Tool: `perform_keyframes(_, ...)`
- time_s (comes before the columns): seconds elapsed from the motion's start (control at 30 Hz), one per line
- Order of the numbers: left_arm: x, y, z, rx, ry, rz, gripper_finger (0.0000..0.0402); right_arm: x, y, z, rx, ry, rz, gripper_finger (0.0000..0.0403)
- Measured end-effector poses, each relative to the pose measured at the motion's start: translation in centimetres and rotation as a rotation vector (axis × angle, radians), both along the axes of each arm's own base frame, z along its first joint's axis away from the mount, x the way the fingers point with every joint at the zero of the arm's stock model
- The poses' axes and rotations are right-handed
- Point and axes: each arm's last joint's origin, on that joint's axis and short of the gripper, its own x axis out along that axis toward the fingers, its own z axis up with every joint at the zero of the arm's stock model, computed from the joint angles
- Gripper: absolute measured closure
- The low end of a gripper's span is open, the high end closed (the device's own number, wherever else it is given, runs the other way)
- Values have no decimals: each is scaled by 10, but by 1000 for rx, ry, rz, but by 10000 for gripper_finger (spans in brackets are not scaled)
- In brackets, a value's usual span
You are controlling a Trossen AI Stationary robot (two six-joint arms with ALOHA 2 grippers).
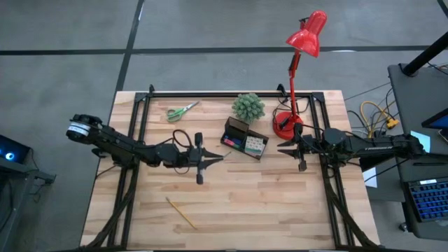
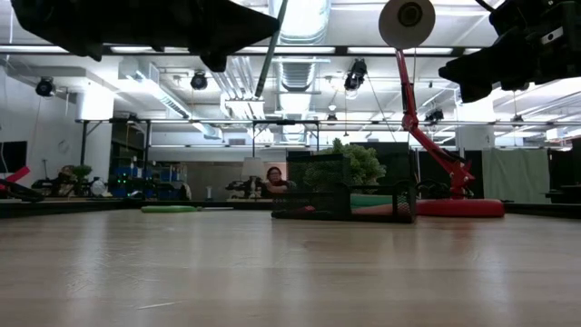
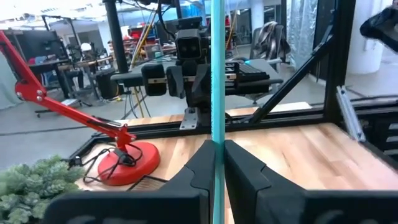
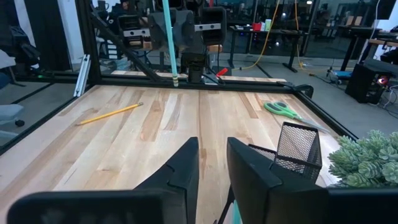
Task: Pick and place office supplies into organizer
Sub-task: Put the light blue pencil into the black desk organizer
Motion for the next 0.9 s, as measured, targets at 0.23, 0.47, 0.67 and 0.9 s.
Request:
perform_keyframes(0.23,0,2,1,57,-10,13,393,0,0,0,0,0,0,319)
perform_keyframes(0.47,1,11,1,96,-9,49,393,0,0,0,0,0,0,324)
perform_keyframes(0.67,4,25,4,158,-14,101,393,0,0,0,0,0,0,334)
perform_keyframes(0.9,5,28,5,159,-28,27,393,0,0,0,0,0,0,328)
